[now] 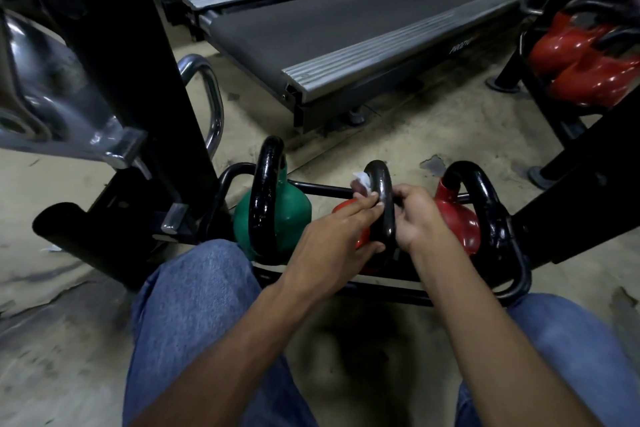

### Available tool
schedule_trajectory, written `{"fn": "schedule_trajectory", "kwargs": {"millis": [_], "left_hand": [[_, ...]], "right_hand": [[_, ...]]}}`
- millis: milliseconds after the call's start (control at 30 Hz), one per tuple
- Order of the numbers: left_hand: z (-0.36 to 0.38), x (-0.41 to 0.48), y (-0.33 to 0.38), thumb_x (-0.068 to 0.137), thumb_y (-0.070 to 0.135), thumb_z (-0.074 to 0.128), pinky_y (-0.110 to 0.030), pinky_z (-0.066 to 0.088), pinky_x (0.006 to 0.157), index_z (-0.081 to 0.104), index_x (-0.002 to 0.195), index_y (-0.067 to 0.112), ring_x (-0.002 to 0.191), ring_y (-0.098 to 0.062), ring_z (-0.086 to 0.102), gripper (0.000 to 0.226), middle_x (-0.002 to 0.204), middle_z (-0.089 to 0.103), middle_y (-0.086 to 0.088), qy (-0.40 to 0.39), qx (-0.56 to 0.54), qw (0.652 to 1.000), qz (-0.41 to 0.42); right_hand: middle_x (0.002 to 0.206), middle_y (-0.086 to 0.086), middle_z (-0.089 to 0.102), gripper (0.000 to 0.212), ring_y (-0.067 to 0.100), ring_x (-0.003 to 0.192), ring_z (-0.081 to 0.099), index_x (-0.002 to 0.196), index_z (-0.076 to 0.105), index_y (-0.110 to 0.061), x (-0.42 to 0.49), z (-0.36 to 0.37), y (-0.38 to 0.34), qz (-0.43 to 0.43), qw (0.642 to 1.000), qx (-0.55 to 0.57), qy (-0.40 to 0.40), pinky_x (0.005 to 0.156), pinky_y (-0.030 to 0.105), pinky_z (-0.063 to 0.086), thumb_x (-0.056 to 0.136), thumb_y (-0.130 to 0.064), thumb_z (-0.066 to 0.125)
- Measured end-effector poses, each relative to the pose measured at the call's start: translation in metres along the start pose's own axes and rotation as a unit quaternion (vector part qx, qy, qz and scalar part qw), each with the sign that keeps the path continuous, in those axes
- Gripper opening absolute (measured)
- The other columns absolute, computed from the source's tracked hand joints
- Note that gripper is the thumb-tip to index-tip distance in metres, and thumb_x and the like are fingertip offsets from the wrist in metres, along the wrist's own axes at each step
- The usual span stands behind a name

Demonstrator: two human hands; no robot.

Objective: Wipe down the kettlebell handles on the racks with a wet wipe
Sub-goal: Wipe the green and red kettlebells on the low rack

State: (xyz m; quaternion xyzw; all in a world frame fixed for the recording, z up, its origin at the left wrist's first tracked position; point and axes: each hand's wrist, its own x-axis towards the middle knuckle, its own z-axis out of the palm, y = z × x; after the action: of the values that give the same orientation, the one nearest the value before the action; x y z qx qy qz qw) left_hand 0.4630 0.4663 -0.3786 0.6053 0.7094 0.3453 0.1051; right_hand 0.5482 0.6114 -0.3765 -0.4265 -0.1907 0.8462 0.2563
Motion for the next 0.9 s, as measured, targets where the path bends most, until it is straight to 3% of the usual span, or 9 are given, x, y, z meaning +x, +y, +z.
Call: {"fn": "schedule_trajectory", "kwargs": {"millis": [200,300,367,467,533,667,733,800,900], "left_hand": [[0.001,-0.002,-0.004,0.088,0.034,0.079,-0.041,0.05,0.109,0.053,0.15,0.03,0.142,-0.01,0.049,0.067,0.16,0.043,0.016,-0.007,-0.009,1.0,0.003],[0.001,0.0,-0.005,0.088,0.034,0.079,-0.042,0.051,0.108,0.052,0.151,0.031,0.141,-0.009,0.05,0.068,0.16,0.043,0.016,-0.004,-0.005,1.0,0.008],[0.002,0.0,-0.005,0.088,0.031,0.08,-0.041,0.05,0.109,0.053,0.151,0.03,0.141,-0.009,0.049,0.068,0.16,0.044,0.015,0.001,-0.006,1.0,0.011],[0.003,0.0,-0.008,0.088,0.024,0.081,-0.037,0.046,0.114,0.056,0.149,0.024,0.142,-0.007,0.048,0.066,0.158,0.048,0.011,0.004,-0.041,0.999,0.011],[0.005,-0.002,-0.009,0.088,0.019,0.08,-0.035,0.045,0.115,0.06,0.145,0.018,0.142,-0.009,0.049,0.061,0.154,0.053,0.004,0.016,-0.076,0.997,0.008],[0.009,-0.005,-0.01,0.086,0.021,0.078,-0.04,0.055,0.102,0.067,0.135,0.009,0.128,-0.018,0.063,0.051,0.138,0.067,-0.006,0.025,-0.092,0.995,-0.015],[0.009,-0.008,-0.01,0.084,0.016,0.073,-0.039,0.057,0.091,0.072,0.125,0.009,0.111,-0.021,0.07,0.042,0.121,0.074,-0.004,0.021,-0.093,0.995,-0.003],[0.009,-0.011,-0.008,0.083,0.013,0.076,-0.036,0.056,0.092,0.07,0.129,0.013,0.107,-0.019,0.07,0.046,0.118,0.075,-0.002,0.025,-0.1,0.995,0.003],[0.009,-0.01,-0.007,0.082,0.015,0.083,-0.033,0.055,0.097,0.067,0.137,0.013,0.111,-0.017,0.07,0.057,0.124,0.074,-0.003,0.051,-0.095,0.994,-0.003]], "right_hand": [[0.117,0.034,0.07,0.038,0.037,0.099,0.074,0.128,0.056,0.015,-0.012,-0.002,-0.001,0.012,0.999,0.04,-0.028,0.084,0.046,0.063,0.1,-0.004,0.038],[0.092,0.022,0.076,0.026,0.027,0.081,0.076,0.109,0.068,0.007,-0.02,0.0,0.013,-0.102,0.994,-0.023,0.035,0.069,0.033,0.065,0.1,-0.005,0.046],[0.097,0.013,0.078,0.022,0.021,0.09,0.076,0.109,0.073,-0.004,-0.021,0.005,0.024,-0.241,0.957,-0.135,0.091,0.076,0.029,0.061,0.101,-0.006,0.052],[0.136,-0.007,0.068,0.032,0.003,0.127,0.06,0.134,0.069,-0.017,-0.023,0.005,0.032,-0.398,0.835,-0.373,0.071,0.107,0.019,0.046,0.106,-0.017,0.053],[0.135,-0.004,0.067,0.032,0.005,0.127,0.058,0.129,0.071,-0.012,-0.014,0.005,0.014,-0.463,0.718,-0.518,0.037,0.106,0.012,0.04,0.105,-0.017,0.05],[0.118,0.01,0.069,0.03,0.027,0.116,0.063,0.104,0.074,-0.003,-0.012,0.019,-0.015,-0.409,0.465,-0.785,-0.03,0.097,0.039,0.05,0.1,-0.015,0.047],[0.126,0.007,0.068,0.029,0.023,0.13,0.057,0.106,0.074,-0.006,-0.022,0.011,-0.005,-0.408,0.401,-0.82,-0.026,0.104,0.038,0.05,0.1,-0.017,0.048],[0.136,0.003,0.068,0.027,0.016,0.139,0.053,0.116,0.076,-0.007,-0.042,-0.003,0.014,-0.472,0.465,-0.749,0.007,0.113,0.034,0.046,0.101,-0.012,0.054],[0.132,-0.003,0.07,0.03,0.005,0.126,0.061,0.125,0.075,-0.01,-0.054,-0.01,0.034,-0.512,0.651,-0.55,0.107,0.11,0.021,0.047,0.1,-0.005,0.059]]}}
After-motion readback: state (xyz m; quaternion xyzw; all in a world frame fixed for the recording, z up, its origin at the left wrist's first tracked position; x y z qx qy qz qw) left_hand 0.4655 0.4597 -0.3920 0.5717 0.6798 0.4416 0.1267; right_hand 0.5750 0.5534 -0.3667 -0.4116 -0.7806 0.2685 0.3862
